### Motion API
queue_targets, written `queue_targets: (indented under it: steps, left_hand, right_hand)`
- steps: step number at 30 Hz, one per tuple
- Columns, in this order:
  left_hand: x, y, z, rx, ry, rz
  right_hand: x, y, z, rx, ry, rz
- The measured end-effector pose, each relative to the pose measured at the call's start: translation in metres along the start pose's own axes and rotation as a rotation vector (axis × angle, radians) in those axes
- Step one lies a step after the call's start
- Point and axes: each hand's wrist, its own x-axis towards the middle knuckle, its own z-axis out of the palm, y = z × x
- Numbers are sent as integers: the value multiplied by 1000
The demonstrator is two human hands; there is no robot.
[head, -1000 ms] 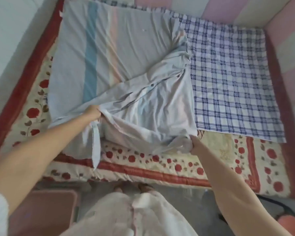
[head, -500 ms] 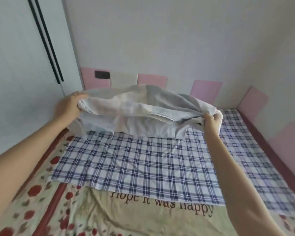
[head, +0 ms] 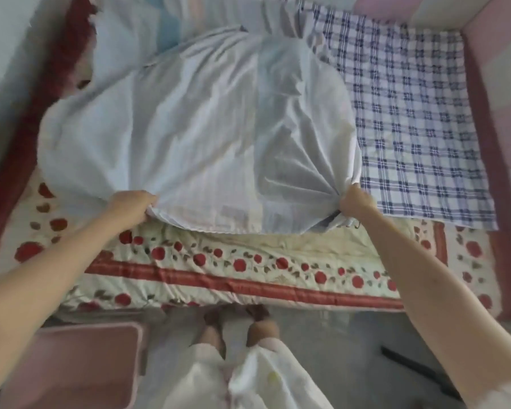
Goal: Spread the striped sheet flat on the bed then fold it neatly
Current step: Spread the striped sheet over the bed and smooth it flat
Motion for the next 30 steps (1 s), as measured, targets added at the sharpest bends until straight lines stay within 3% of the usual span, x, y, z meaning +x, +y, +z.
queue_targets:
  steps: [8,12,16,20,22,25,27,30]
  left_hand:
    - [-10,-10,163,317,-304,-30]
    - [-21,-16,227,370,-336,-116]
    - [-17,5,247,489,-401,-255]
    - [-12,24,278,452,-405,-411]
    - [-7,36,296,321,-427,-508]
    - [1,86,320,104,-491,-598]
    - [-2,129,328,33,-382,-625]
    - [-5,203,355,-98,-39,-435]
  right_hand:
    - [-8,24,171,-118,-123,-11]
    - [-10,46,231,-96,-176,4]
    - [-12,75,258,-42,-190,3]
    - [-10,107,287,220,-160,-63]
    - [-13,126,303,336,-122,-103]
    - [-24,159,332,285,-43,-114]
    - [-34,183,355,223,-150,-14]
    - [-47,222,375,487,-329,308]
